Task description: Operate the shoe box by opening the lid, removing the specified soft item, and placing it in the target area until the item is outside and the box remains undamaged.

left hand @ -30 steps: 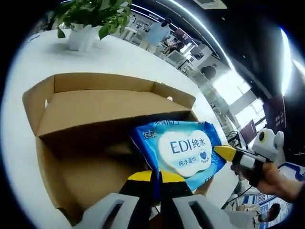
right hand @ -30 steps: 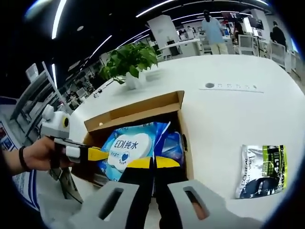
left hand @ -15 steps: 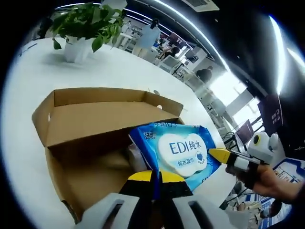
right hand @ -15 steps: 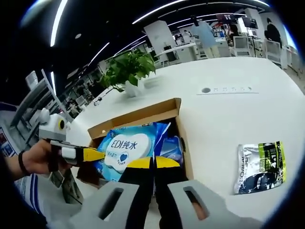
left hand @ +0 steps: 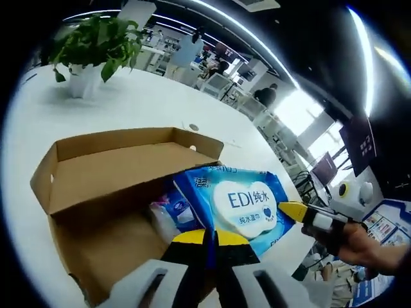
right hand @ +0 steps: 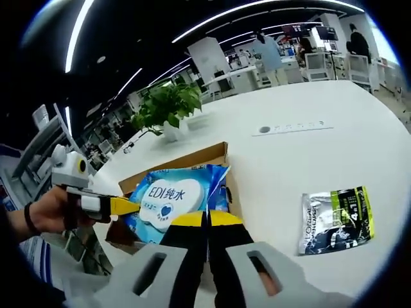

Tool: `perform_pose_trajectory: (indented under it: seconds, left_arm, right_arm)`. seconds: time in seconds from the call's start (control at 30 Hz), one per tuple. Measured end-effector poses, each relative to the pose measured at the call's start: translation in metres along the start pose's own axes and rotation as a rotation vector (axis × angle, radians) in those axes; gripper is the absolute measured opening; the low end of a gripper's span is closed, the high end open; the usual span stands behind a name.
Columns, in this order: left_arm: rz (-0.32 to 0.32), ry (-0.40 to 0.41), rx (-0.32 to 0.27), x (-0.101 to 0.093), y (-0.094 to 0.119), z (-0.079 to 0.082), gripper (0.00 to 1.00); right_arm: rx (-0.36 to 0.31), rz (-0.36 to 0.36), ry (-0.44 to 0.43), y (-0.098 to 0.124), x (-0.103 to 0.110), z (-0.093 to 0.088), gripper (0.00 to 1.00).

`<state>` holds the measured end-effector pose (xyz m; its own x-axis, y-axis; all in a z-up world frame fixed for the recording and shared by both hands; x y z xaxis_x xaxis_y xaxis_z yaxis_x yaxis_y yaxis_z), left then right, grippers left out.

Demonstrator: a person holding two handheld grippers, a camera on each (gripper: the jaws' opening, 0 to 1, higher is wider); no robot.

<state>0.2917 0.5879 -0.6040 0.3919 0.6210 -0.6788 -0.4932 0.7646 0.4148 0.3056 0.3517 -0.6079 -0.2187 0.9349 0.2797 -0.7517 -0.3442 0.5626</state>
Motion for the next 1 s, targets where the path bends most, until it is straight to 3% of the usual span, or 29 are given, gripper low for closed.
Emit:
perform_pose_trajectory:
  seconds: [0.63, 1.0]
  left_arm:
    - [-0.126, -0.096, 0.161, -0.061, -0.077, -0.015, 0.03]
    - [-0.172, -0.132, 0.243, -0.077, -0.113, -0.029, 0.03]
  right_arm:
    - [-0.044, -0.147, -0.161, 0.066, -0.082, -0.031, 0.00]
    - [-0.047, -0.214, -0.231, 0.091, -0.116, -0.053, 0.00]
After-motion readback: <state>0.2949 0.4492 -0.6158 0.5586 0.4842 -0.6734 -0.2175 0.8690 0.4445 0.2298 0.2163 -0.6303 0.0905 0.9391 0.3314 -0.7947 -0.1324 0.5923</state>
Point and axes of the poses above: the point that each gripper's makers call its tool centre point, and the gripper's own axes: y roughly backward along the fingers, x roughly to its left, z roughly out of its top, the point moved 9 cm from there along y, roughly backward along the fingers, and after that the axes turned 15 degrees about -z, right-handed, at the moved point
